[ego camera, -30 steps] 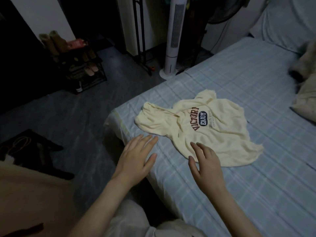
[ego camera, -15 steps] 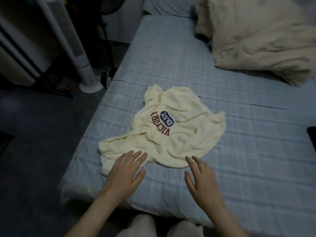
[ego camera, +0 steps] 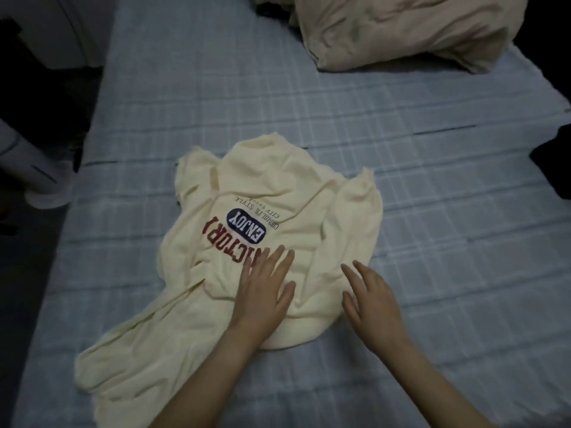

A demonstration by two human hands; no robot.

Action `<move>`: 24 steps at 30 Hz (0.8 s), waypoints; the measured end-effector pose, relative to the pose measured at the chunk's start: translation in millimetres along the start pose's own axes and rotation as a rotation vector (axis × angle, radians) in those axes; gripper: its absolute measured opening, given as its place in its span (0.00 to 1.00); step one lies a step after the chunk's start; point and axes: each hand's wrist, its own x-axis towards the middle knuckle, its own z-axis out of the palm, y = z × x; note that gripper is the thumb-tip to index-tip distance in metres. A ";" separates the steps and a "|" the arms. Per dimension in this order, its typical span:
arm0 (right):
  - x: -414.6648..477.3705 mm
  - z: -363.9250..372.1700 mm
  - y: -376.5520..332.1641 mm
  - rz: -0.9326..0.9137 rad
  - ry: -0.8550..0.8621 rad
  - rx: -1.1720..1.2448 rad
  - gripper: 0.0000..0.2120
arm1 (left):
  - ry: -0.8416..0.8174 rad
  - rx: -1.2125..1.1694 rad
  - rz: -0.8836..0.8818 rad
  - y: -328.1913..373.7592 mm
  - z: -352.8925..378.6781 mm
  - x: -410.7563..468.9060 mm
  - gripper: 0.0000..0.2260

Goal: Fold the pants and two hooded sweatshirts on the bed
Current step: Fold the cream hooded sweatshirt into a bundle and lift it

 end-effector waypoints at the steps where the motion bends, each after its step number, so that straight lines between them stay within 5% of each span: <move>1: 17.3 16.9 11.1 -0.005 -0.014 -0.005 0.24 | -0.008 0.023 -0.003 -4.0 24.0 16.4 0.26; 9: 106.3 135.1 88.9 -0.077 -0.003 -0.076 0.26 | -0.033 0.148 -0.071 -44.5 176.2 83.7 0.24; 18: 113.4 140.2 97.7 -0.125 0.109 0.063 0.24 | 0.091 0.144 -0.040 -59.9 203.6 85.9 0.24; 21: 135.4 108.0 113.6 0.058 0.240 0.047 0.24 | 0.095 0.156 -0.049 -60.0 201.5 86.9 0.25; 24: 160.7 88.1 132.3 0.314 0.033 0.112 0.28 | 0.101 0.183 -0.044 -61.0 203.5 87.6 0.26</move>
